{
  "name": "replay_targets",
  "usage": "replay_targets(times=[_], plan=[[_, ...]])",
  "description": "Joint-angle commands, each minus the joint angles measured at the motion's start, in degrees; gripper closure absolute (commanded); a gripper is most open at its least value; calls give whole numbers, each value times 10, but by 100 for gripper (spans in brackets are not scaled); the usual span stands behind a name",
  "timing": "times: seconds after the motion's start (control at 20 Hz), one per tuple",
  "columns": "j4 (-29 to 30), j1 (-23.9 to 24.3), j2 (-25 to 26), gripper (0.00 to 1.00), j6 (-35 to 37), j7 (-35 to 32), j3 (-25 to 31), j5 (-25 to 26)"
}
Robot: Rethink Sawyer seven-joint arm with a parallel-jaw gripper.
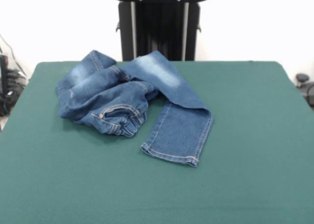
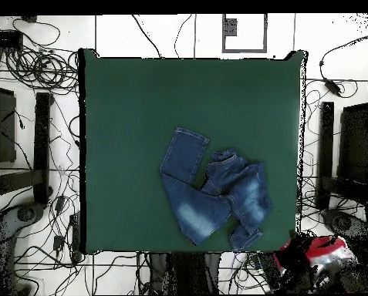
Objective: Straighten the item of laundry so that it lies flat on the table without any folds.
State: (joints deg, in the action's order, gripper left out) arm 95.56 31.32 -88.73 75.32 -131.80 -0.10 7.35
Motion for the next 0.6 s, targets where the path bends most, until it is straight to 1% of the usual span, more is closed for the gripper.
replay_targets(times=[0.05,0.15,0.3,0.6], plan=[[-105,7,17,0,170,144,60,-15],[-122,10,21,0,181,153,62,-15],[-127,8,23,0,181,157,57,-19],[-160,8,22,0,219,157,56,-19]])
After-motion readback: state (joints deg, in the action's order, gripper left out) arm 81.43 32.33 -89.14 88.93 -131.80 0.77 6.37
